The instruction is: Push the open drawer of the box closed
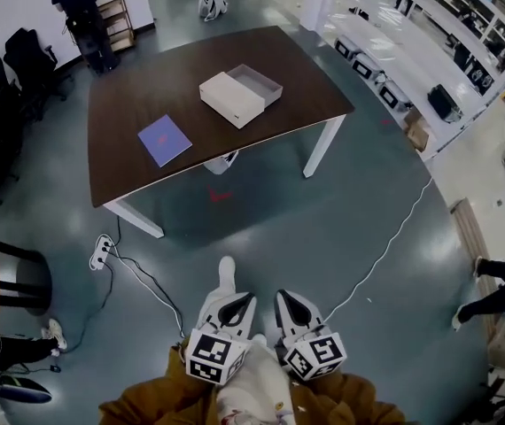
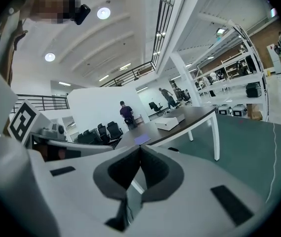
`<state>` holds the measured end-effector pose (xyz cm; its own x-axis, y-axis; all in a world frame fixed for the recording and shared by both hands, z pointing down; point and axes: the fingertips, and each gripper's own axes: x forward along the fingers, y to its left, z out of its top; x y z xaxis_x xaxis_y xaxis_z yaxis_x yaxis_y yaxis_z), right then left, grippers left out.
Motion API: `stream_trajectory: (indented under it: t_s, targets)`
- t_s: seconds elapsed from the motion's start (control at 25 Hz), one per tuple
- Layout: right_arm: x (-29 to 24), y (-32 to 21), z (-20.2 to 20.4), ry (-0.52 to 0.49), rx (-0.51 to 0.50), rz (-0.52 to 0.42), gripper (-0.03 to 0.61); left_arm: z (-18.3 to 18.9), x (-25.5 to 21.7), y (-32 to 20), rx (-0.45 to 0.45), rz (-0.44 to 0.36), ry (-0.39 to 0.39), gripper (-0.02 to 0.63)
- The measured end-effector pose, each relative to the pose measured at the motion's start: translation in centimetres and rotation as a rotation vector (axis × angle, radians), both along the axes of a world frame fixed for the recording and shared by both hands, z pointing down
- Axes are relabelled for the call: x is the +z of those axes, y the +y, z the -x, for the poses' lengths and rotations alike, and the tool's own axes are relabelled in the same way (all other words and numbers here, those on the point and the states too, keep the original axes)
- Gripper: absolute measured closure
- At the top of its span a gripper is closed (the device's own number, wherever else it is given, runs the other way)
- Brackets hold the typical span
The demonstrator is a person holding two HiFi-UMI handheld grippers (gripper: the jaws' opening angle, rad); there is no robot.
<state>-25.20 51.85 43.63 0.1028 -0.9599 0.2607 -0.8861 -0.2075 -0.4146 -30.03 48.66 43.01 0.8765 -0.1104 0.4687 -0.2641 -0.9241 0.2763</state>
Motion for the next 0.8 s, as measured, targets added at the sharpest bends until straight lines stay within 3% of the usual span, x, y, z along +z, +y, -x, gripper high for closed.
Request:
stream_trajectory:
  t_s: [0.24, 0.44, 0.8]
  targets:
    - [-1.5, -10.5, -5.8, 0.017, 0.066, 0.031, 0.576, -5.7, -1.9, -11.2, 0.066, 0.000, 0.021, 0.609]
    - [-2.3, -18.9, -8.9, 0.030, 0.107, 0.032, 0.576, -8.6, -2.5, -20.4, 0.069, 0.012, 0.035, 0.609]
    - [-2.3, -27.1, -12.7, 0.039, 0.128, 0.058, 0.575, -12.9, -1.9, -28.3, 0.122, 0.056, 0.046, 0.609]
